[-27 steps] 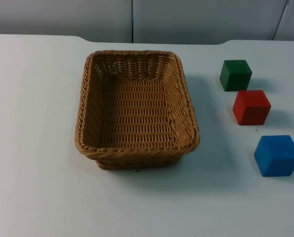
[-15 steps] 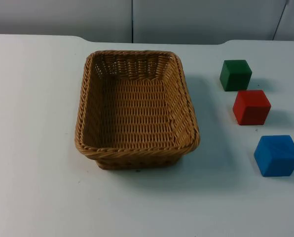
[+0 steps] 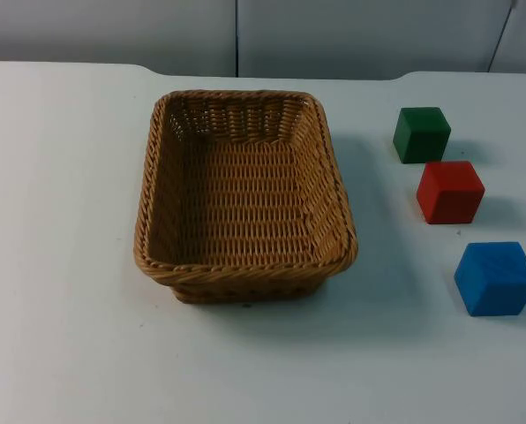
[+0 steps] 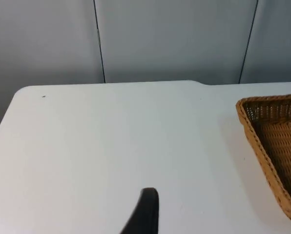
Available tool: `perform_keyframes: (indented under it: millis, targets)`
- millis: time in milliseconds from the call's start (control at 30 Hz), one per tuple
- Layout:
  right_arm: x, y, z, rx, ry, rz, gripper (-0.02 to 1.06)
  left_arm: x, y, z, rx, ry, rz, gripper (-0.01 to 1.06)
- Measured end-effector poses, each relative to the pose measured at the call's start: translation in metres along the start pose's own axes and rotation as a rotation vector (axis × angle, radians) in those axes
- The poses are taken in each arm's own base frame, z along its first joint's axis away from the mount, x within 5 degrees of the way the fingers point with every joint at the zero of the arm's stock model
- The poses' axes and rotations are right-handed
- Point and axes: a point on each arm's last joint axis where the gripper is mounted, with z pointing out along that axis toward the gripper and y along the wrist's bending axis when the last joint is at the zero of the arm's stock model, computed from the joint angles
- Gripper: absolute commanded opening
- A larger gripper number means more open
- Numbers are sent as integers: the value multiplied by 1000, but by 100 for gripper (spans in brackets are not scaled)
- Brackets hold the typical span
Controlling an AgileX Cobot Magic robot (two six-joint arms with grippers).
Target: Pick up the basket with the left hand and place the blue cube into the basket with the right hand.
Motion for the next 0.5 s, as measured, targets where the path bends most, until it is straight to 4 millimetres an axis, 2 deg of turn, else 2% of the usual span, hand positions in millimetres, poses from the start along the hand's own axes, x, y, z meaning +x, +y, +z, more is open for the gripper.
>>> perform_keyframes:
  millis: [267, 433, 500]
  targets:
    - [0, 0, 0, 0, 0, 0, 104, -32, 1, 21, -1, 22, -2, 81]
    - [0, 0, 0, 0, 0, 0, 104, -53, -2, 51, 38, 49, 5, 81]
    - [0, 0, 0, 0, 0, 0, 104, -57, -3, 55, 55, 43, 6, 81]
